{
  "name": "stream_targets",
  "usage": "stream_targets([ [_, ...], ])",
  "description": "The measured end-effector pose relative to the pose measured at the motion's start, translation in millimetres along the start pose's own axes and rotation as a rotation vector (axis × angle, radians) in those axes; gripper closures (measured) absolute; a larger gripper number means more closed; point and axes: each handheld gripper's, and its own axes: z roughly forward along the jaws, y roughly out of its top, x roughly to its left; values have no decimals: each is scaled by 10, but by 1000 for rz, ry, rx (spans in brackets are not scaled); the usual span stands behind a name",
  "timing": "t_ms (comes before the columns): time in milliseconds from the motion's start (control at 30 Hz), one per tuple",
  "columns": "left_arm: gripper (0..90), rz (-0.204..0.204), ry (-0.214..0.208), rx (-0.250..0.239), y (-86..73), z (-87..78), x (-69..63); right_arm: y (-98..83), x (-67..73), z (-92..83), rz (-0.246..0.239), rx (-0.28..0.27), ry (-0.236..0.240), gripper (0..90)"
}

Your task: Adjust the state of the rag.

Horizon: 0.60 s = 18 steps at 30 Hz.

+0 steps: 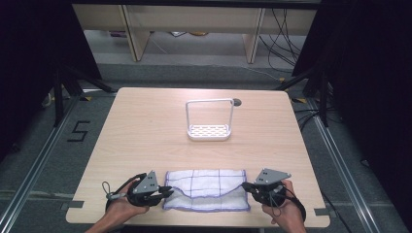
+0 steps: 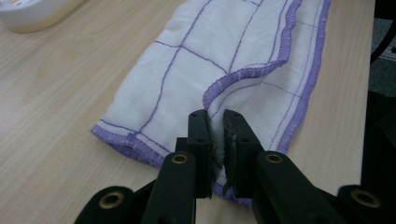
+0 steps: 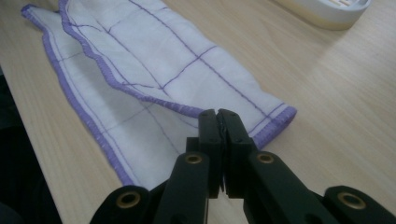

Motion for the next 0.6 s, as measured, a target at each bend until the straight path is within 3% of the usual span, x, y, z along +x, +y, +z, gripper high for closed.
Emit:
stream_targets([
  [133,814,-5,17,-4,-33,-8,-60,-75,120,-30,-13,21,-1,889],
  [267,812,25,5,17,-67,-38,-88,-139,194,-22,-44,43,2,889],
  [300,799,-9,-5,6,-93,-31,-126,-174,226,-30,-41,52,0,889],
  [333,784,18,-3,21,-104,-39,-114,-188,232,-29,-41,50,5,889],
  [367,750,18,-3,21,-104,-39,-114,-188,232,-29,-41,50,5,889],
  [433,635,-36,0,31,-144,-48,-132,-248,272,-28,-15,68,20,850],
  [533,534,-51,-27,13,-138,-103,-142,-283,278,-45,1,75,22,733],
  [567,481,-57,-22,7,-126,-127,-146,-284,285,-57,15,53,9,665],
  [600,434,-57,-22,7,-126,-127,-146,-284,285,-57,15,53,9,665],
])
